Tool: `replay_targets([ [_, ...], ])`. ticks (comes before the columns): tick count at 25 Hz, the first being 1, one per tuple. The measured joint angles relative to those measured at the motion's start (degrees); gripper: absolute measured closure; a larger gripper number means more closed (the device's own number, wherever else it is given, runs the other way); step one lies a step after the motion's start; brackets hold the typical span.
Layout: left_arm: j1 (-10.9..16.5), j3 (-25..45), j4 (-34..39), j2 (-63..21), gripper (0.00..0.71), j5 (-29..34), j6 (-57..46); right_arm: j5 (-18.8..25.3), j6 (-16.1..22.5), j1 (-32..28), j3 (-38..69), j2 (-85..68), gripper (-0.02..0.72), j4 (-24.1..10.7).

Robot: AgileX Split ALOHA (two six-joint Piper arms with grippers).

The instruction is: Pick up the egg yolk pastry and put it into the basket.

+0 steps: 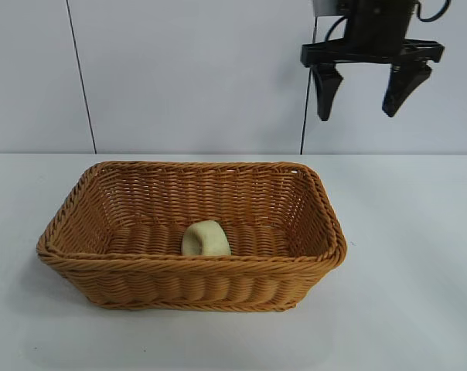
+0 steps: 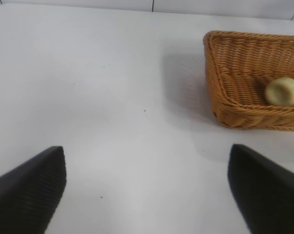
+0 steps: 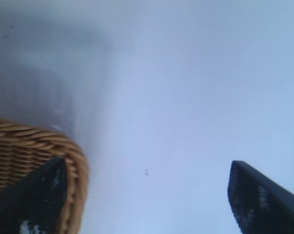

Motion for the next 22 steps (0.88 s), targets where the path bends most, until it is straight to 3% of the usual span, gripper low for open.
replay_targets([
  [11, 0.0, 0.0, 0.0, 0.0, 0.015, 0.0, 0.0, 0.0, -1.4, -0.6, 5.2, -3.2, 0.080, 1.2],
  [22, 0.0, 0.0, 0.0, 0.0, 0.015, 0.0, 0.0, 0.0, -5.1, 0.3, 39.3, -31.6, 0.080, 1.4],
])
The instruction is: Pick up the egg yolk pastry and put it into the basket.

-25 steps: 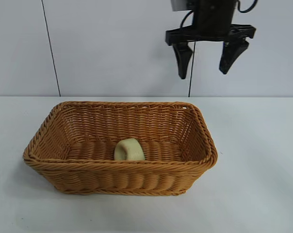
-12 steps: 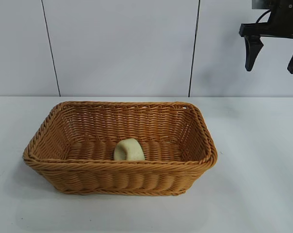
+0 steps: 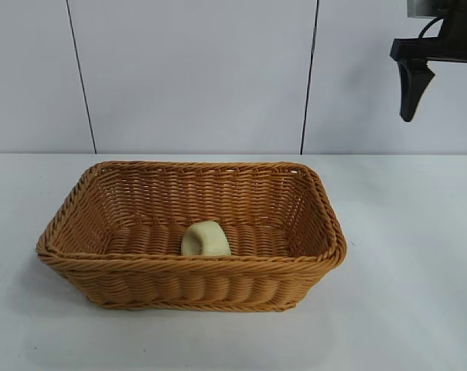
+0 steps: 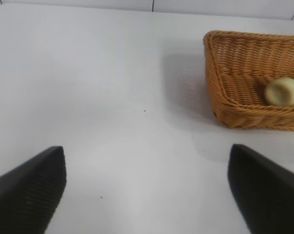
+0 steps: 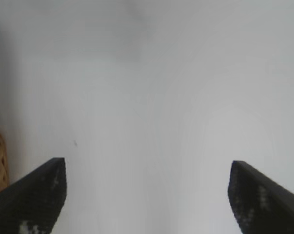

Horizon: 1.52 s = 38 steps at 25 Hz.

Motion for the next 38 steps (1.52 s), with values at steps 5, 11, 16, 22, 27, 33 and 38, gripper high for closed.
replay_targets([
  [5, 0.0, 0.0, 0.0, 0.0, 0.015, 0.0, 0.0, -1.0, -0.6, 0.2, 16.7, -16.4, 0.080, 0.0],
  [11, 0.0, 0.0, 0.0, 0.0, 0.015, 0.0, 0.0, -6.9, -0.7, 0.2, 33.3, -35.9, 0.080, 0.0],
  [16, 0.0, 0.0, 0.0, 0.0, 0.015, 0.0, 0.0, -11.9, -2.8, 0.2, 43.7, -50.1, 0.080, 0.0],
  [22, 0.0, 0.0, 0.0, 0.0, 0.015, 0.0, 0.0, -11.1, -3.9, 0.2, 45.8, -64.8, 0.080, 0.0],
  [27, 0.0, 0.0, 0.0, 0.0, 0.015, 0.0, 0.0, -11.1, -4.0, 0.2, 45.8, -74.1, 0.080, 0.0],
  [33, 0.0, 0.0, 0.0, 0.0, 0.015, 0.0, 0.0, -11.1, -4.0, 0.2, 46.0, -84.7, 0.080, 0.0],
  [38, 0.0, 0.0, 0.0, 0.0, 0.015, 0.0, 0.0, -11.1, -4.1, 0.2, 46.0, -91.6, 0.080, 0.0],
])
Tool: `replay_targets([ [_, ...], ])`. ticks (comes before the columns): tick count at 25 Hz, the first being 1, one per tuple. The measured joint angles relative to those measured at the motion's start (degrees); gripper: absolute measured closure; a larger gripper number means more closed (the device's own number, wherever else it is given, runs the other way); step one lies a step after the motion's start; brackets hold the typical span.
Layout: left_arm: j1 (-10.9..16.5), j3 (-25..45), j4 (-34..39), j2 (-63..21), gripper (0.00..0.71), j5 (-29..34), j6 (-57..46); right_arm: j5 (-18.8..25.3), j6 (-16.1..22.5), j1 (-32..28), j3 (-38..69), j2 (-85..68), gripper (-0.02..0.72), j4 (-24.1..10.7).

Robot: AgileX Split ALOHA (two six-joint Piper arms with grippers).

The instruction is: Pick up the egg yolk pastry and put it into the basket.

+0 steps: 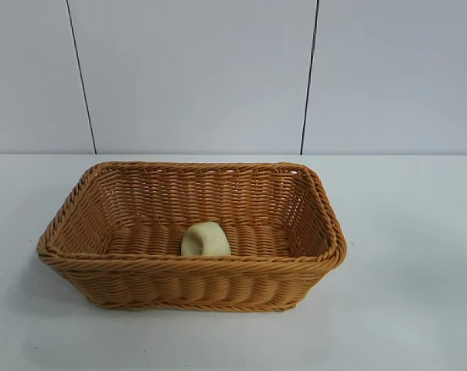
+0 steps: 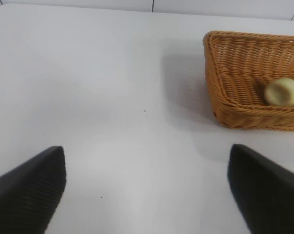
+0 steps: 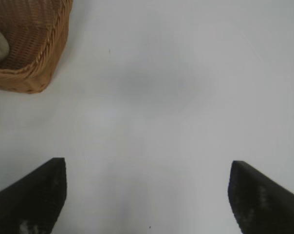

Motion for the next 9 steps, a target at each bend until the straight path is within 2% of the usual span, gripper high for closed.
replay_targets([
  [9, 0.0, 0.0, 0.0, 0.0, 0.015, 0.0, 0.0, 0.1, 0.1, 0.0, 0.1, -0.4, 0.080, -0.2],
])
